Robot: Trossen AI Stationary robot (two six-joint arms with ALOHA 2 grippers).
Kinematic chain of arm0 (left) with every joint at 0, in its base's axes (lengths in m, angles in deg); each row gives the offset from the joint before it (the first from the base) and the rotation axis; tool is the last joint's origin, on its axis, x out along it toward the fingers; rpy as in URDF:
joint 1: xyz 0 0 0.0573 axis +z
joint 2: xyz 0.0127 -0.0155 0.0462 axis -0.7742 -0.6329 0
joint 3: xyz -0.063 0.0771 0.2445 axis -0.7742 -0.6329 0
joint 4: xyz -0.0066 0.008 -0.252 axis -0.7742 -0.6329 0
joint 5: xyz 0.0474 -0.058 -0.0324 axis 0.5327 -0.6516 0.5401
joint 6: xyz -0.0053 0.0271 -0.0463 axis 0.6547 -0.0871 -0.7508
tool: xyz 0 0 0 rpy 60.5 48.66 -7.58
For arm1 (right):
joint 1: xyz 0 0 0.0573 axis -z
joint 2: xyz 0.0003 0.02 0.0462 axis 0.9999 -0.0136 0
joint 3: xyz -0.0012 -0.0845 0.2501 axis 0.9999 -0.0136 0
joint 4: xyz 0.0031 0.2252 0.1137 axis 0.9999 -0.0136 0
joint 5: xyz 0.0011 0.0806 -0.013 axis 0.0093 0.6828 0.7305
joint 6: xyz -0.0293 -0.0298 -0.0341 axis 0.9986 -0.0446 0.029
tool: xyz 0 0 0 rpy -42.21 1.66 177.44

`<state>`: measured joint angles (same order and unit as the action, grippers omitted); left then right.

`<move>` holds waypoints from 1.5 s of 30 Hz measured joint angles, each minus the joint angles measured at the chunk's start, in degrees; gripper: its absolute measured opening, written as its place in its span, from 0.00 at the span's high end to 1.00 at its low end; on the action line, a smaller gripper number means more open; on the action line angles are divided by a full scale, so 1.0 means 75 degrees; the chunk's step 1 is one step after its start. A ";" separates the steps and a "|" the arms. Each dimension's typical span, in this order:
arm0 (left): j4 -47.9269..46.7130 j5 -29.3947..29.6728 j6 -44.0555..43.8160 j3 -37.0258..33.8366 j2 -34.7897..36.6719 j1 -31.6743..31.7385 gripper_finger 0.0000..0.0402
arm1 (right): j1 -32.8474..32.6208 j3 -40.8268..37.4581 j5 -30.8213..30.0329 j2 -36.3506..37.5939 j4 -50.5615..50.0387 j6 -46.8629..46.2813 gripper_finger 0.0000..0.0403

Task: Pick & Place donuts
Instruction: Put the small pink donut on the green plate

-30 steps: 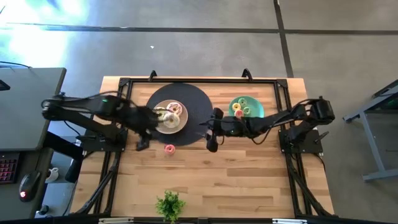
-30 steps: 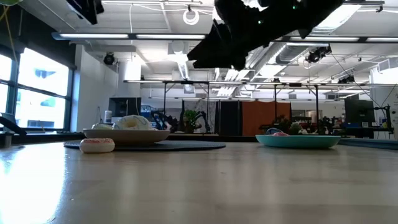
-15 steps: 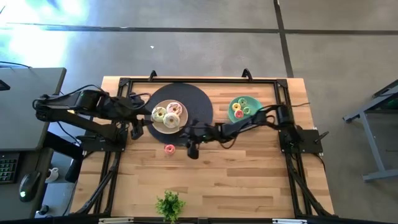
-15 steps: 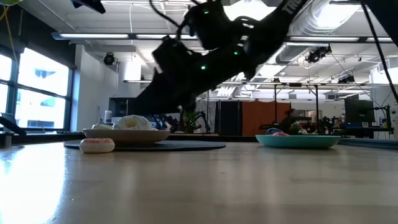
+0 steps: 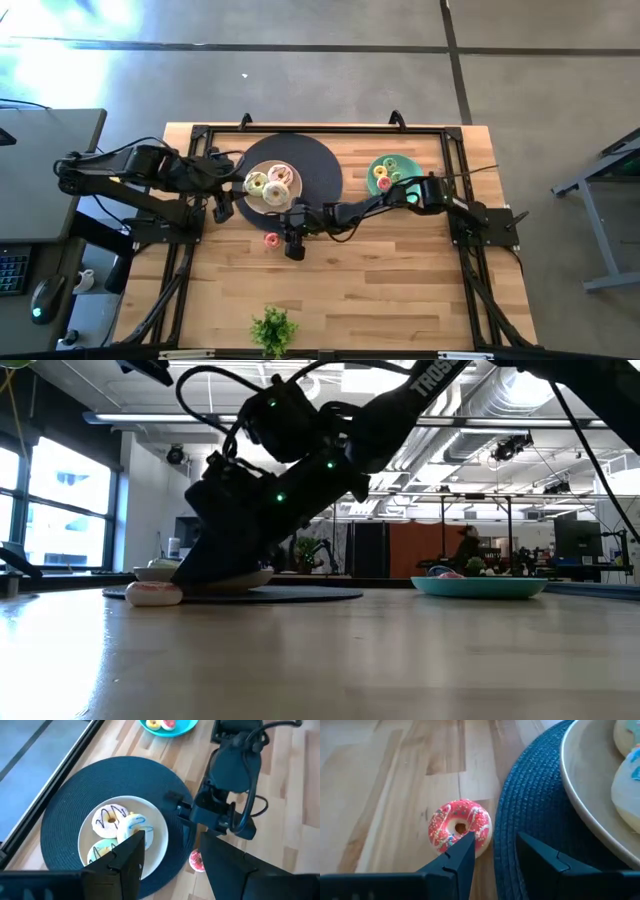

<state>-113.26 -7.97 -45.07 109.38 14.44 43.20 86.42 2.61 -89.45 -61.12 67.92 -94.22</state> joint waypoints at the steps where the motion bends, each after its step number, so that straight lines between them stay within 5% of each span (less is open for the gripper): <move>1: -0.0002 -0.0005 0.0000 0.0003 0.0000 0.0000 0.54 | -0.0001 0.0009 0.0052 -0.0015 -0.0003 0.0000 0.65; 34: -0.0286 -0.0205 0.0015 0.0003 -0.0020 0.0000 0.54 | -0.0133 0.0448 0.0882 -0.0301 0.0207 0.0466 0.65; 45: -0.0284 -0.0259 0.0015 0.0003 -0.0020 0.0000 0.54 | -0.0127 0.0449 -0.0286 -0.0301 -0.0065 0.0209 0.65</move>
<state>-115.39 -9.91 -44.97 109.41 14.28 43.20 85.47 5.98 -91.59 -63.37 67.43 -92.65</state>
